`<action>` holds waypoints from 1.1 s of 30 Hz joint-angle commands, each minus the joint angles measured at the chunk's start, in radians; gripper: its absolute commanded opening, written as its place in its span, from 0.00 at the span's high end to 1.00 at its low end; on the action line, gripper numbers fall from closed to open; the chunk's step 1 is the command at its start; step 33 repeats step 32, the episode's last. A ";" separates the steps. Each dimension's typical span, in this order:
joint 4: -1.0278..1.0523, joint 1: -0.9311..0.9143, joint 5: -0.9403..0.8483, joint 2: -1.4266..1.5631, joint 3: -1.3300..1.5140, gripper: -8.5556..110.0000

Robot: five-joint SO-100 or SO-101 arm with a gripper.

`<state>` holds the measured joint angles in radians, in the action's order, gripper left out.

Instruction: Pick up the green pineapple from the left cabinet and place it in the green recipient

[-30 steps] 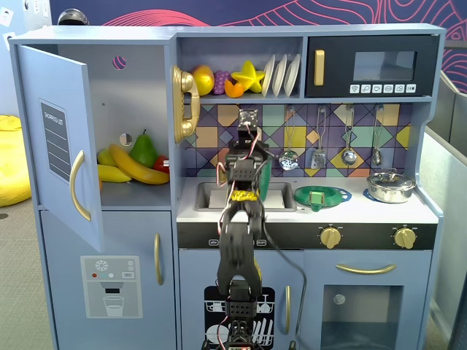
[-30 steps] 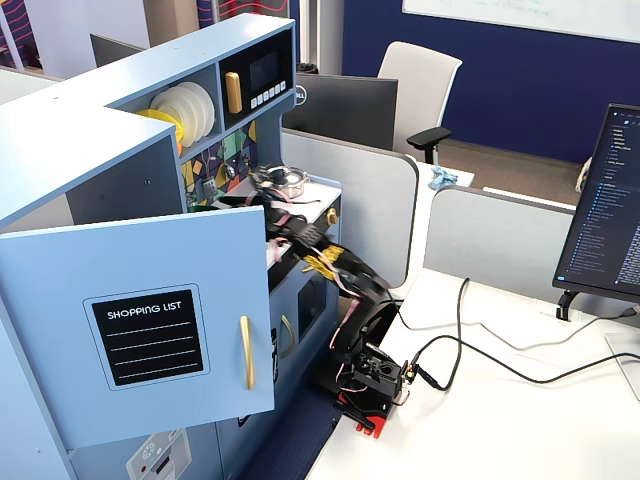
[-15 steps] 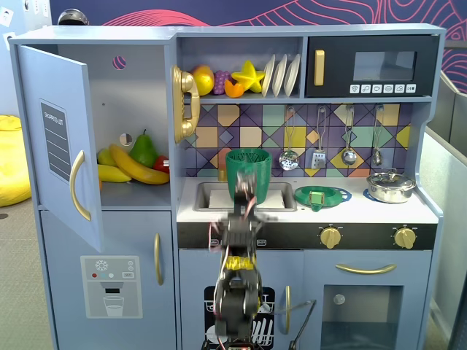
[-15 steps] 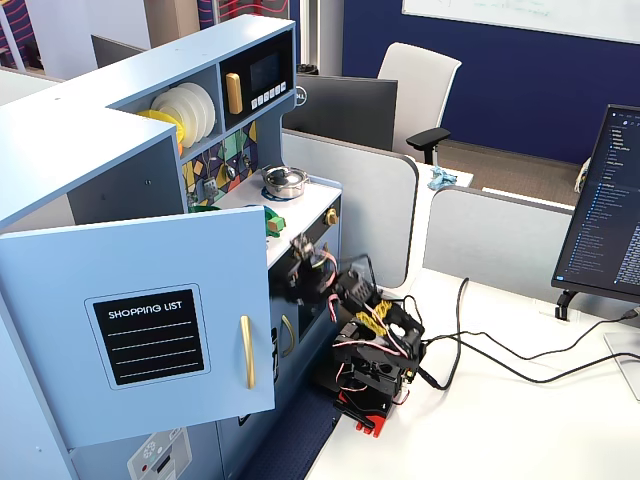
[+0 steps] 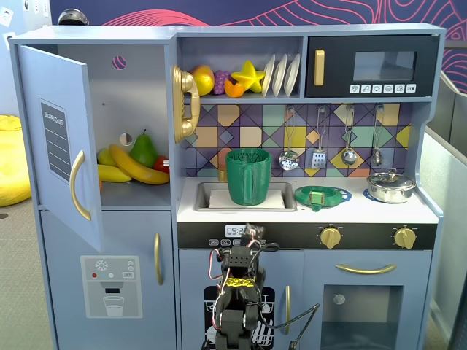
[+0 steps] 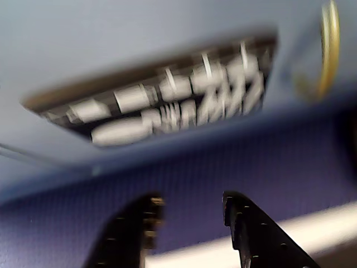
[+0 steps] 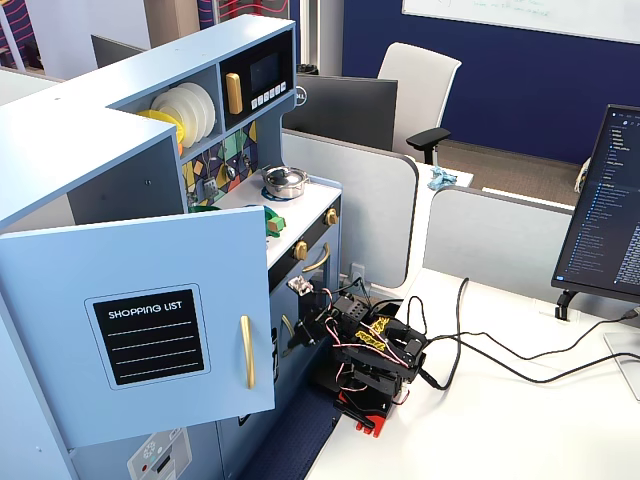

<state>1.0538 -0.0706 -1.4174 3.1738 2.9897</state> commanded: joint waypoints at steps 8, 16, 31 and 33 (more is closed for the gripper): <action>0.318 0.038 -0.031 0.005 0.008 0.86; 0.479 0.035 -0.106 0.005 0.008 0.86; 0.479 0.043 -0.095 0.005 0.008 0.86; 0.479 0.043 -0.095 0.005 0.008 0.86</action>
